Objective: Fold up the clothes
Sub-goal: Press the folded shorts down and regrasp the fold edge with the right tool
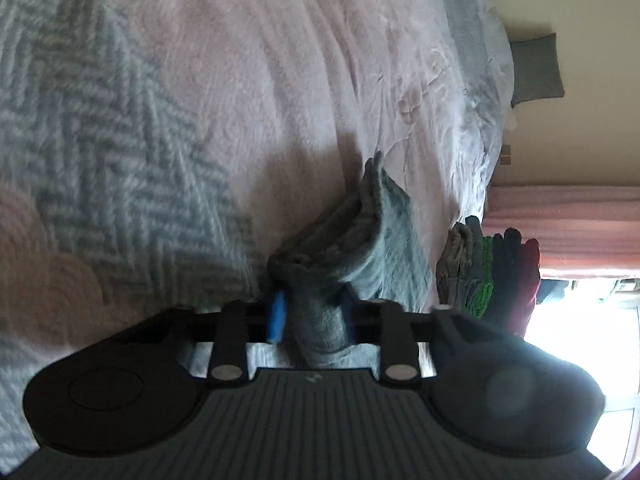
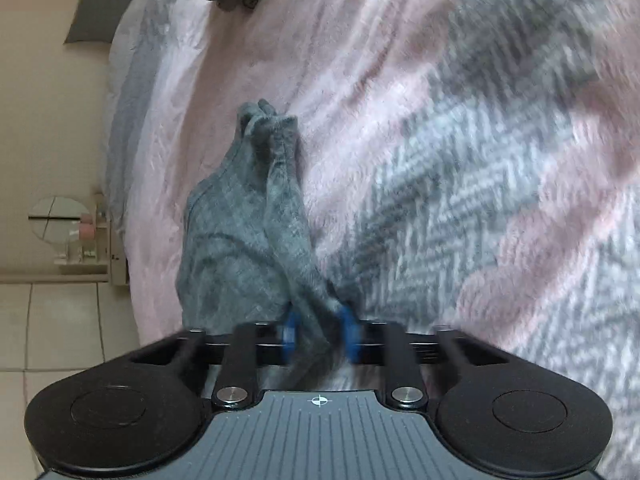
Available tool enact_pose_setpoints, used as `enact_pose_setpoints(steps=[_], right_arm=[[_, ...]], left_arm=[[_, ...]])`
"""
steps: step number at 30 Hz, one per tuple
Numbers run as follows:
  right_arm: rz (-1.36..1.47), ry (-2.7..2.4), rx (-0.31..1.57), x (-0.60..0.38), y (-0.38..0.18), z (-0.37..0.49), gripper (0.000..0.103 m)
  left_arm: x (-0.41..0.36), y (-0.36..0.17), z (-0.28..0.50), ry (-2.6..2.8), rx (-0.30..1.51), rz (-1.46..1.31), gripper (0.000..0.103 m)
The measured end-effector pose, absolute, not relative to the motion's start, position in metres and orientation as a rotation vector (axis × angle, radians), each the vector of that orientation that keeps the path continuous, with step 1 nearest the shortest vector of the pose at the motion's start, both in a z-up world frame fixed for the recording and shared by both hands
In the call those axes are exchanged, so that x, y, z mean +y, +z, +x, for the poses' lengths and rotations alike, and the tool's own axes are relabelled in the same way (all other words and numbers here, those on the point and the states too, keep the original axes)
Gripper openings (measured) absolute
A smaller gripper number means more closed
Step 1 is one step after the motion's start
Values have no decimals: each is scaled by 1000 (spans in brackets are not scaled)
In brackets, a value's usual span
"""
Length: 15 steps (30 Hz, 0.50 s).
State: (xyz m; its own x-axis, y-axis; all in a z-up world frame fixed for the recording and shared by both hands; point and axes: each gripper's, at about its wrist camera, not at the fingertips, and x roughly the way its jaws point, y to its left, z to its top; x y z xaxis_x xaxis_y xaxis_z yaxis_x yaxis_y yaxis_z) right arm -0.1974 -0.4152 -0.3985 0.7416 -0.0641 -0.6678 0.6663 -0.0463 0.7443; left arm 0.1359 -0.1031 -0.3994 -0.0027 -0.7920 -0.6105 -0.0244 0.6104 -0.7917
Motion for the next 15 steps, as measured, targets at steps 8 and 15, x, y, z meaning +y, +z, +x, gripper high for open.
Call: enact_pose_setpoints(steps=[8, 15], right_arm=[[1367, -664, 644, -412, -387, -179, 21], [872, -765, 790, -398, -324, -164, 40]], left_arm=[[-101, -399, 140, -676, 1473, -674, 19], [-107, -331, 143, -736, 1259, -362, 12]])
